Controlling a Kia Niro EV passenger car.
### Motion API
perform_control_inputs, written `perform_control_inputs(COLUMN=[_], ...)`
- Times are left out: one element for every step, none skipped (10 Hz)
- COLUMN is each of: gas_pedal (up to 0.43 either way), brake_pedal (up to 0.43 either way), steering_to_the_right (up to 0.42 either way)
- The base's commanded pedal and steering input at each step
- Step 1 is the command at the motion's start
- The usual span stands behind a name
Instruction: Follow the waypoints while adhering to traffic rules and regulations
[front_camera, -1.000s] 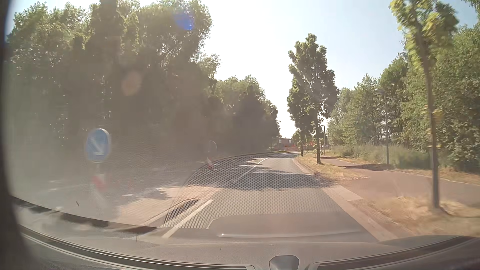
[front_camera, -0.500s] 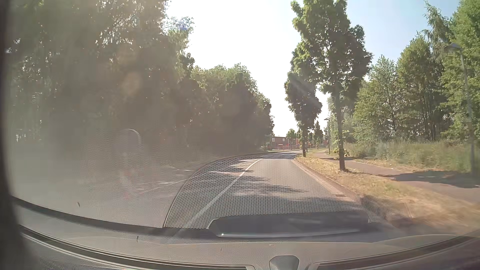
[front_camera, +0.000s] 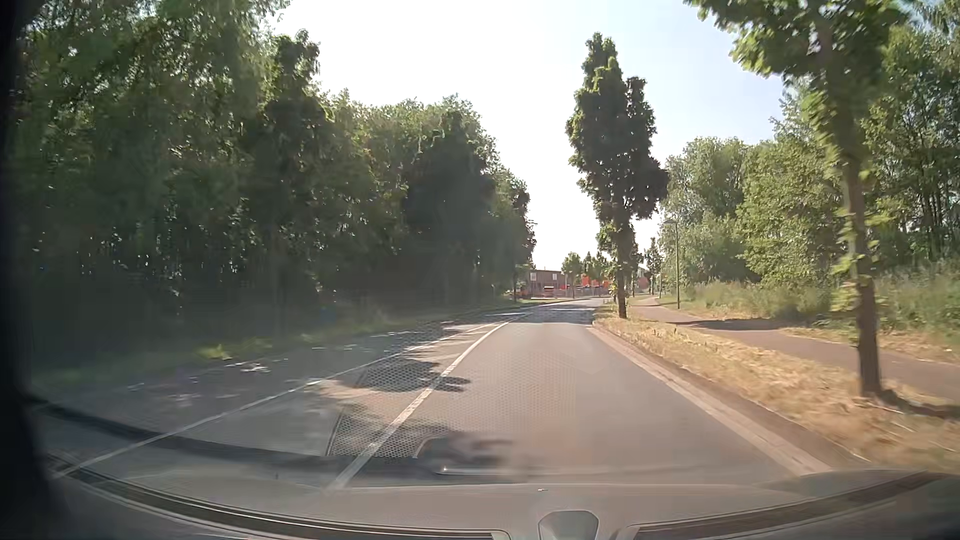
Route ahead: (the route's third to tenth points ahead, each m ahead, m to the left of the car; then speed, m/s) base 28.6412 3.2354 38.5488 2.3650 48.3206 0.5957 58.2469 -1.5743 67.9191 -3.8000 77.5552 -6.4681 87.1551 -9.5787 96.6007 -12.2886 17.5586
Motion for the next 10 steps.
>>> perform_control_inputs(gas_pedal=[0.189,0.189,0.189,0.189,0.189,0.189,0.189,0.189,0.189,0.189], brake_pedal=[0.006,0.006,0.006,0.000,0.006,0.006,0.006,0.006,0.006,0.006], steering_to_the_right=[0.017,0.018,0.020,0.021,0.021,0.021,0.021,0.021,0.021,0.021])
